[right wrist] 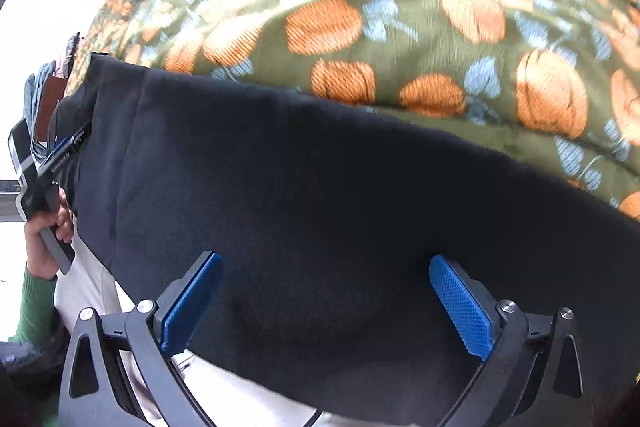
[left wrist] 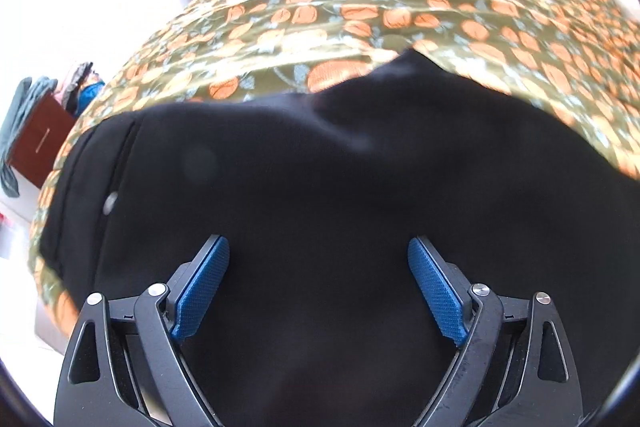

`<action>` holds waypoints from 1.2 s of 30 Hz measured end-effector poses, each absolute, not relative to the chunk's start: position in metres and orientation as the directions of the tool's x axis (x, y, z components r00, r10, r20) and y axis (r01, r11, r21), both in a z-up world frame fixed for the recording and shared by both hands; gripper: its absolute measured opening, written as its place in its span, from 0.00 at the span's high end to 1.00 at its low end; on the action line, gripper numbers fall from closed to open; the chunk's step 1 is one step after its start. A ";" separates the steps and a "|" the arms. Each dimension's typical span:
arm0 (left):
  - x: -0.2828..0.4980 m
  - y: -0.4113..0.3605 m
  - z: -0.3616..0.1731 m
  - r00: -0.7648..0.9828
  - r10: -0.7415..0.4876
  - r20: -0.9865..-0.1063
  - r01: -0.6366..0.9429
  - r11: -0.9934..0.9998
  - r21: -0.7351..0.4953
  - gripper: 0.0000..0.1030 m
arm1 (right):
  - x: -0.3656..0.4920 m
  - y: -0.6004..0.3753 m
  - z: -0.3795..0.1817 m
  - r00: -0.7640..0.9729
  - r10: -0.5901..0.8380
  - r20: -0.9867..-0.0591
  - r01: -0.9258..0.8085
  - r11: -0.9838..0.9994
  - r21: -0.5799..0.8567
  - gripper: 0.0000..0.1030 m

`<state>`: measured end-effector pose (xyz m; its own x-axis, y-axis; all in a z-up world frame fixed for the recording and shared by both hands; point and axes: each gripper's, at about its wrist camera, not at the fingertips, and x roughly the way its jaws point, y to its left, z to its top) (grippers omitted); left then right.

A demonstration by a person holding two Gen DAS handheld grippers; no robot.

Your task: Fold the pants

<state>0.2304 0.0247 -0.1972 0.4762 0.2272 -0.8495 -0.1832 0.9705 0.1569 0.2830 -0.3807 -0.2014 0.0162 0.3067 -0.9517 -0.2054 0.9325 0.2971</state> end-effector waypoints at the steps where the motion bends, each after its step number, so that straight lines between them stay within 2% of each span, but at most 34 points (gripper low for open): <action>1: 0.222 0.026 -0.190 0.475 0.181 -0.861 -0.182 0.978 0.105 0.12 | 0.277 -0.386 -0.193 0.075 0.307 -0.949 -0.205 0.936 0.286 0.03; 3: 0.216 0.022 -0.178 0.495 0.095 -0.863 -0.150 0.988 0.022 0.13 | 0.269 -0.405 -0.175 0.179 0.333 -0.926 -0.114 0.942 0.316 0.04; 5: 0.211 0.016 -0.165 0.522 0.072 -0.850 -0.121 0.993 0.009 0.18 | 0.261 -0.428 -0.149 0.256 0.388 -0.886 -0.034 0.919 0.393 0.09; 9: 0.192 -0.010 -0.141 0.584 -0.072 -0.809 -0.019 0.995 -0.102 0.18 | 0.233 -0.449 -0.067 0.431 0.365 -0.825 -0.079 0.926 0.368 0.09; 11: 0.188 -0.029 -0.145 0.578 -0.097 -0.810 0.018 0.994 -0.106 0.18 | 0.211 -0.455 -0.046 0.474 0.398 -0.785 -0.095 0.910 0.404 0.09; 12: 0.187 -0.041 -0.153 0.553 -0.109 -0.826 0.047 0.994 -0.100 0.18 | 0.202 -0.455 -0.046 0.483 0.420 -0.768 -0.098 0.898 0.430 0.09; 15: 0.184 -0.072 -0.186 0.438 -0.033 -0.899 0.131 0.991 0.027 0.33 | 0.185 -0.444 -0.072 0.475 0.435 -0.765 -0.066 0.884 0.462 0.13; 17: 0.175 -0.069 -0.180 0.460 -0.038 -0.887 0.129 0.991 0.024 0.33 | 0.176 -0.454 -0.094 0.474 0.452 -0.756 -0.018 0.863 0.505 0.27; 19: 0.169 -0.059 -0.170 0.467 -0.073 -0.882 0.106 0.994 -0.026 0.32 | 0.166 -0.491 -0.096 0.527 0.434 -0.731 0.044 0.845 0.533 0.27; 23: 0.167 -0.042 -0.167 0.495 -0.071 -0.866 0.044 0.997 -0.057 0.28 | 0.146 -0.586 -0.069 0.654 0.284 -0.701 0.157 0.856 0.493 0.27; 27: 0.167 -0.037 -0.181 0.463 -0.065 -0.884 -0.003 0.997 -0.075 0.28 | 0.152 -0.650 -0.084 0.591 0.259 -0.764 0.230 0.853 0.468 0.27; 30: 0.165 -0.037 -0.185 0.469 -0.061 -0.881 -0.012 0.997 -0.075 0.27 | 0.156 -0.668 -0.117 0.521 0.286 -0.804 0.257 0.846 0.467 0.33; 33: 0.166 -0.038 -0.186 0.474 -0.050 -0.879 -0.002 0.998 -0.057 0.26 | 0.158 -0.677 -0.139 0.501 0.266 -0.823 0.258 0.862 0.436 0.34; 36: 0.163 -0.037 -0.187 0.479 -0.043 -0.877 -0.005 0.999 -0.051 0.25 | 0.152 -0.692 -0.158 0.502 0.295 -0.813 0.281 0.833 0.476 0.35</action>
<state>0.1629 -0.0371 -0.1874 0.4791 -0.0429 -0.8767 -0.0046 0.9987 -0.0514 0.1522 -0.6916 -0.1584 0.5024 0.2948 -0.8128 0.2810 0.8334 0.4759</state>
